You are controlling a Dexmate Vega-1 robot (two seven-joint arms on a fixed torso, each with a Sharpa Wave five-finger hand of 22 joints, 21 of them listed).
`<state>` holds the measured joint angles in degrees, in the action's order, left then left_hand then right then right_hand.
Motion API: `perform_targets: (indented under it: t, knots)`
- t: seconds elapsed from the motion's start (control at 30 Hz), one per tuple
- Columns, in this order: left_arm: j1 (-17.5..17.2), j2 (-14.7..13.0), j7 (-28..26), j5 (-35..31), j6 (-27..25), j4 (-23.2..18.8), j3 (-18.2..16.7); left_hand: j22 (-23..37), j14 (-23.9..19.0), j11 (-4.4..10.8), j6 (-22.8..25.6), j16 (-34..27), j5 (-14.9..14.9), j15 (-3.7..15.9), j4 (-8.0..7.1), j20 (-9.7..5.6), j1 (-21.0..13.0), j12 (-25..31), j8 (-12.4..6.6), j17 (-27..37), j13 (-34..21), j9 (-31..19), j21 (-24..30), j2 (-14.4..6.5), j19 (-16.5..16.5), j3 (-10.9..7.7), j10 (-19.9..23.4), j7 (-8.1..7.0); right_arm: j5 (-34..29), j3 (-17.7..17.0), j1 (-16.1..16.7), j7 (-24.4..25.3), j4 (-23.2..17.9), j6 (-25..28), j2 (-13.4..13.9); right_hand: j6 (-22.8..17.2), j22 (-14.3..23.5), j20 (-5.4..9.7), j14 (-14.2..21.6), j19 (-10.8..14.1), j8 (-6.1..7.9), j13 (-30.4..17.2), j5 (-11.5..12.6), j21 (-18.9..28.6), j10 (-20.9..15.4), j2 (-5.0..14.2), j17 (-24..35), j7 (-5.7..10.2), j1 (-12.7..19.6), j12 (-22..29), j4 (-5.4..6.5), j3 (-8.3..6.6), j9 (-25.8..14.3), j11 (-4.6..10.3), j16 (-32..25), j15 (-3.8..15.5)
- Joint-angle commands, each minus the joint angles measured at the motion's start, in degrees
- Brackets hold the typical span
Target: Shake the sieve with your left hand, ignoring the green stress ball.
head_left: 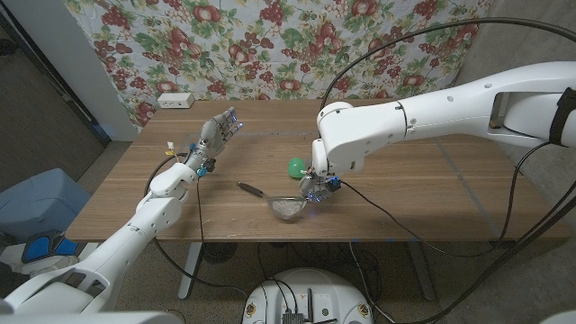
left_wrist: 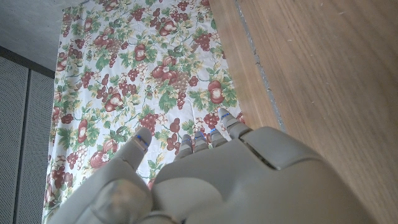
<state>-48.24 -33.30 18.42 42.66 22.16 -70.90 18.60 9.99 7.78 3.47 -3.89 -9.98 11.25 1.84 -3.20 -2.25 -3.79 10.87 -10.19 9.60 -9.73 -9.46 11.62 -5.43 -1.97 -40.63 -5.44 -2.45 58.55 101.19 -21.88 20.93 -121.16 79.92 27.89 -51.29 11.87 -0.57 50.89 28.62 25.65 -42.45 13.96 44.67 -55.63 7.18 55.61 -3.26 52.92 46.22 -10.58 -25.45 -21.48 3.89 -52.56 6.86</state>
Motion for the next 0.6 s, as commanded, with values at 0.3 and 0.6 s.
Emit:
perform_targets:
  t: [0.3, 0.6]
  knots:
    - [0.0, 0.0, -0.1, -0.1, -0.2, -0.3, 0.2, 0.2, 0.1, 0.01, -0.1, -0.2, -0.2, 3.05, 0.43, -2.67, 0.1, 0.0, 0.00, 0.1, -0.3, -0.3, -0.1, -4.4, -0.5, 0.05, -0.2, 0.10, -15.0, -4.7, 7.9, -0.6, -8.0, 0.1, 6.4, -0.6, 0.6, 2.41, 1.0, 1.1, 1.14, -2.4, 1.1, 2.7, -0.5, 1.01, 3.7, -0.44, 5.3, 1.6, 0.39, -3.18, -2.0, 1.57, -0.8, 4.56]
    - [0.0, 0.0, -0.1, -0.1, -0.2, -0.3, 0.2, 0.2, 0.1, 0.16, -0.1, -0.2, -0.2, 3.07, 0.55, -2.62, 0.1, 0.0, 0.00, 0.1, -0.3, -0.3, -0.1, -4.4, -0.5, 0.13, -0.2, 0.15, -12.8, -5.9, 11.5, 13.3, -10.2, 0.1, 8.3, 1.4, 1.0, 4.11, -1.2, -0.3, 1.30, -3.9, -1.8, 4.2, 2.1, 2.12, 5.8, 0.67, 5.3, 1.6, 1.72, -3.36, -3.5, 2.21, 0.9, 5.28]
